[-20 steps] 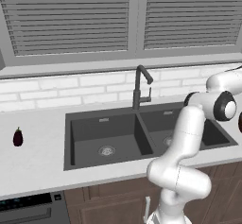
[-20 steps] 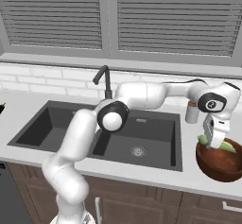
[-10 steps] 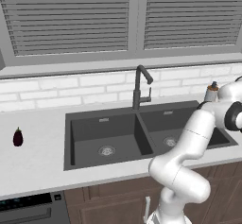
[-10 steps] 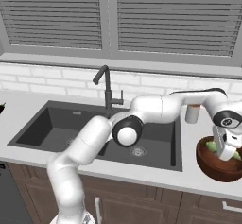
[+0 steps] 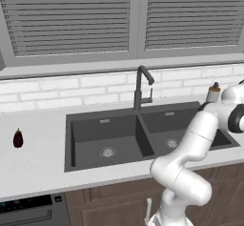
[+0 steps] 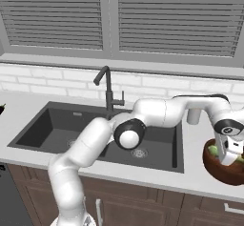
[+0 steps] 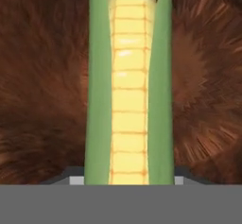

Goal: Pick the corn from the sink and place it in the bowl. Then pick the bowl and place it in the microwave. Then close the microwave door and press the start button.

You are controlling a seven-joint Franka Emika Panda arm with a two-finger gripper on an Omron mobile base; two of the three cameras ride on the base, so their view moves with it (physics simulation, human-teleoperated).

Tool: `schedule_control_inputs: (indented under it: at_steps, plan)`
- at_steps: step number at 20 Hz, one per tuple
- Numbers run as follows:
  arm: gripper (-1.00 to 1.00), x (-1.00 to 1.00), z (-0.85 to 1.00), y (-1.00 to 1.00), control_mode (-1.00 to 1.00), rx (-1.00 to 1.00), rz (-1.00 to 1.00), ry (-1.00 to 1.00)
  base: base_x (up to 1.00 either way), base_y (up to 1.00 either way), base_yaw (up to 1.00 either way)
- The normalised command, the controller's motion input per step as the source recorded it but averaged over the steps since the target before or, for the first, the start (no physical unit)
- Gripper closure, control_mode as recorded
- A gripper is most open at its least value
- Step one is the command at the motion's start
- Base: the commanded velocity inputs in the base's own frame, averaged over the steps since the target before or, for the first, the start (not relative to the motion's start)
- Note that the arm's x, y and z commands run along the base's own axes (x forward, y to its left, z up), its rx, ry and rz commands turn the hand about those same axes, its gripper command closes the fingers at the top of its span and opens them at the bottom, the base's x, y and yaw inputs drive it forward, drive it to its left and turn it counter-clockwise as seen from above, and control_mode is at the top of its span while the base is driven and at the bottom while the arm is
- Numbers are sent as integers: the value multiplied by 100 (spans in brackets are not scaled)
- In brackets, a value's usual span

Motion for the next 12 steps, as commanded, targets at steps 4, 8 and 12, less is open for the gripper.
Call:
schedule_control_inputs:
  at_steps: [4, 8, 12]
  plan:
    - [-100, -9, -7, 1, -100, 0, 0, 0, 0, 0, 0]
    - [-100, -38, 0, 14, -100, 0, 0, 0, 0, 0, 0]
    - [-100, -18, 26, 26, -100, 0, 0, -1, 0, 0, 0]
